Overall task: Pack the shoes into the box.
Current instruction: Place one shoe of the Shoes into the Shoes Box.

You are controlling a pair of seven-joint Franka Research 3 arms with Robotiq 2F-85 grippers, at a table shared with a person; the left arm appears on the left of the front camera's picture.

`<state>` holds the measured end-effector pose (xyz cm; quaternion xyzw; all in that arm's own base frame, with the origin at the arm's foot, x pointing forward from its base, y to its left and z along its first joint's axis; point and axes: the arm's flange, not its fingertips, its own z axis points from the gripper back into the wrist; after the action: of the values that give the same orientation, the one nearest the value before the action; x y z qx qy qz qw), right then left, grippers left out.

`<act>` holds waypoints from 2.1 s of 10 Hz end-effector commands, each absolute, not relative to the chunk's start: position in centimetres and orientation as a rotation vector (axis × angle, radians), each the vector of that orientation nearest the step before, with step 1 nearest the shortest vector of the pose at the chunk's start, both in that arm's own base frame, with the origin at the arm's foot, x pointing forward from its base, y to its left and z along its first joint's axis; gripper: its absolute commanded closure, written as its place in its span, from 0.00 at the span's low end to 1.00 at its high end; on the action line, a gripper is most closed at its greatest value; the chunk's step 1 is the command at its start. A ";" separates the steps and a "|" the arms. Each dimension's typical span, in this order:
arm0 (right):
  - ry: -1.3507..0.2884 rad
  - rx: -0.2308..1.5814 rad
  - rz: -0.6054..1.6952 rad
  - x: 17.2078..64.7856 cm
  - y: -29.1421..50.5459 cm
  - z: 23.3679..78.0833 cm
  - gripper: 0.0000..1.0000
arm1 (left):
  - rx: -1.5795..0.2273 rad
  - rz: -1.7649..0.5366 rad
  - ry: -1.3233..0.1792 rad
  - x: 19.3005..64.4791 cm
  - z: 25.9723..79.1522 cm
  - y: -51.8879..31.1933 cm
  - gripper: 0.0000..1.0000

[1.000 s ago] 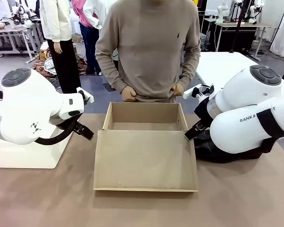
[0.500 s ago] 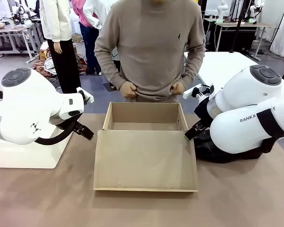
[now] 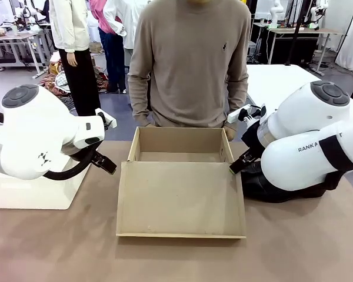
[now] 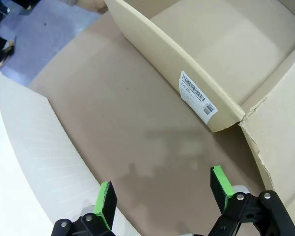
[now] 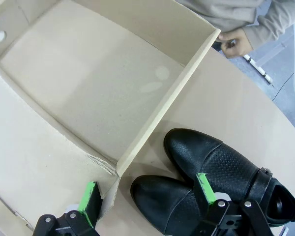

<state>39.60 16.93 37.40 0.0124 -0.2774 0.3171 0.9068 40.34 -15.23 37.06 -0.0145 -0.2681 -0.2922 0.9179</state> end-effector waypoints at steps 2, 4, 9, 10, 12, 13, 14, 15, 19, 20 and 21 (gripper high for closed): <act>-0.573 0.026 0.654 39.6 16.9 37.4 0.00 | -0.030 -0.600 -0.551 40.3 37.1 -15.2 0.00; -0.573 0.026 0.655 39.6 16.9 37.4 0.00 | -0.030 -0.601 -0.551 40.3 37.1 -15.2 0.00; -0.604 0.092 0.639 37.9 15.9 44.0 0.00 | 0.005 -0.669 -0.600 38.5 44.4 -15.2 0.00; -0.617 0.099 0.635 37.3 15.8 45.5 0.00 | 0.000 -0.682 -0.605 37.9 45.7 -15.2 0.00; -0.628 0.109 0.660 35.8 15.8 48.8 0.00 | -0.002 -0.704 -0.619 36.8 48.3 -15.1 0.00; -0.629 0.099 0.671 35.4 15.8 49.5 0.00 | -0.001 -0.712 -0.630 36.3 49.2 -15.0 0.00; -0.634 0.106 0.674 35.4 15.8 49.8 0.00 | 0.007 -0.715 -0.636 36.2 49.6 -14.8 0.00; -0.640 0.127 0.678 35.4 15.5 49.7 0.00 | -0.001 -0.718 -0.634 36.5 49.8 -14.6 0.00; -0.697 0.245 0.819 34.3 12.6 53.0 0.00 | -0.096 -0.909 -0.685 36.9 53.4 -12.1 0.00; -0.696 0.267 0.880 34.1 12.0 53.9 0.00 | -0.130 -0.987 -0.697 37.0 54.0 -11.3 0.00; -0.698 0.293 0.928 34.0 11.7 54.6 0.00 | -0.165 -1.051 -0.705 37.2 54.5 -10.7 0.00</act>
<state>33.57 12.65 53.83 0.1111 -0.3372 0.4011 0.8445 36.77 -12.24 54.15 -0.0461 -0.3359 -0.4533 0.8244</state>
